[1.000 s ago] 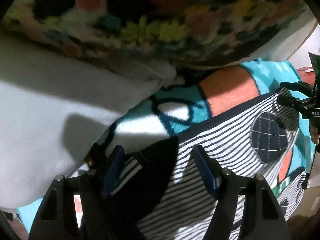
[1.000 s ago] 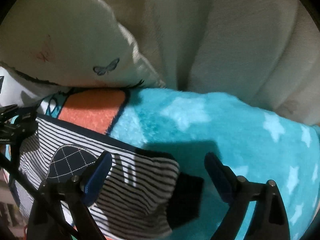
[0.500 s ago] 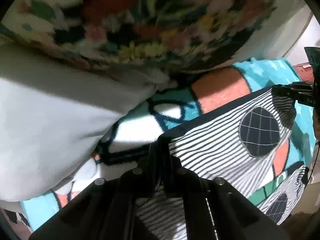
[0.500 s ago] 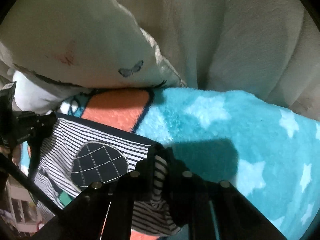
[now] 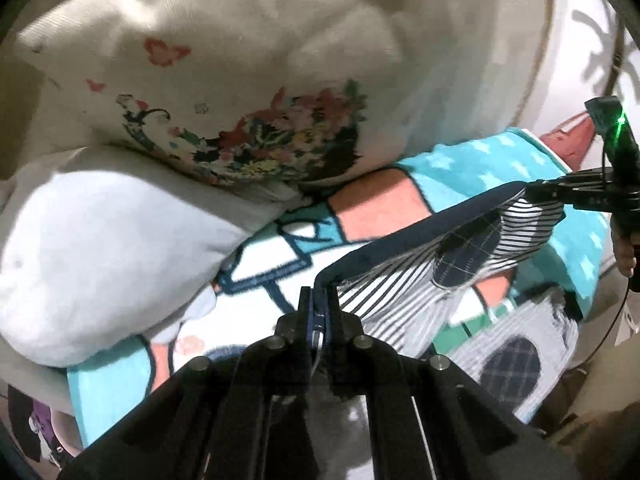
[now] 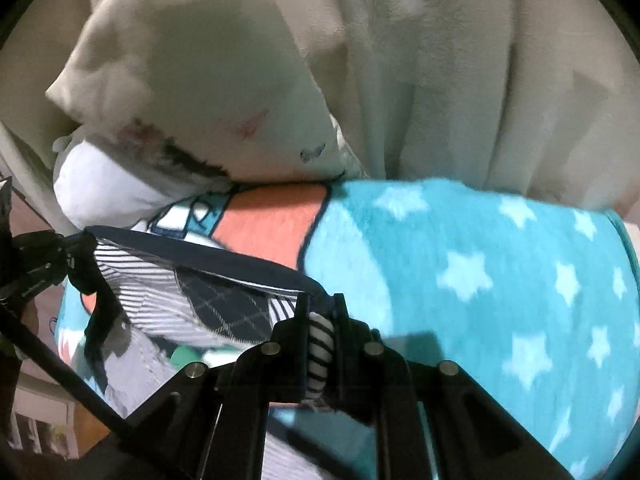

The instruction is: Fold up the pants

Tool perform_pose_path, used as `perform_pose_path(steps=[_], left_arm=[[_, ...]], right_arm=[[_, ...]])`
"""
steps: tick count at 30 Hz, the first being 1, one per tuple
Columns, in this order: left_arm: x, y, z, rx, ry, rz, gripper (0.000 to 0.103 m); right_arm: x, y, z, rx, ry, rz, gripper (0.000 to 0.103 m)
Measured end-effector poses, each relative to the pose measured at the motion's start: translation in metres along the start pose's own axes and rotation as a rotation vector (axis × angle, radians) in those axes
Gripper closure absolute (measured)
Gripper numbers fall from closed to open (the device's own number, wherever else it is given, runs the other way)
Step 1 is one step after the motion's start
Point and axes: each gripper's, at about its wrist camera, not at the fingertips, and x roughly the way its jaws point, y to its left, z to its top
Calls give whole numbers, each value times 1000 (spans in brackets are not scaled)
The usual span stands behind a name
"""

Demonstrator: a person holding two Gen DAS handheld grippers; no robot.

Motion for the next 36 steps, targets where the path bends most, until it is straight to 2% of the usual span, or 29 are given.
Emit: perform_pose_path(steps=[6, 9, 12, 15, 19, 24, 29, 36], left_arm=[[-24, -16, -46, 19, 18, -51, 98], [-18, -22, -60, 21, 49, -76, 98], [-10, -25, -63, 25, 68, -81, 98], [-9, -19, -54, 8, 58, -69, 98], [3, -2, -25, -31, 44, -37, 98], [37, 14, 12, -47, 60, 57, 98], [78, 24, 30, -64, 114, 135, 98], [129, 33, 35, -104, 187, 182, 98]], right_arm=[[-21, 10, -57, 65, 12, -30, 92], [-22, 15, -78, 97, 16, -54, 92], [-22, 18, -84, 116, 8, -74, 92], [-21, 22, -76, 111, -11, -95, 92], [-19, 25, -55, 102, -36, -109, 92], [-3, 21, -14, 92, -42, -112, 92], [24, 20, 16, 29, -11, -141, 92], [79, 2, 40, 0, 70, -155, 92]])
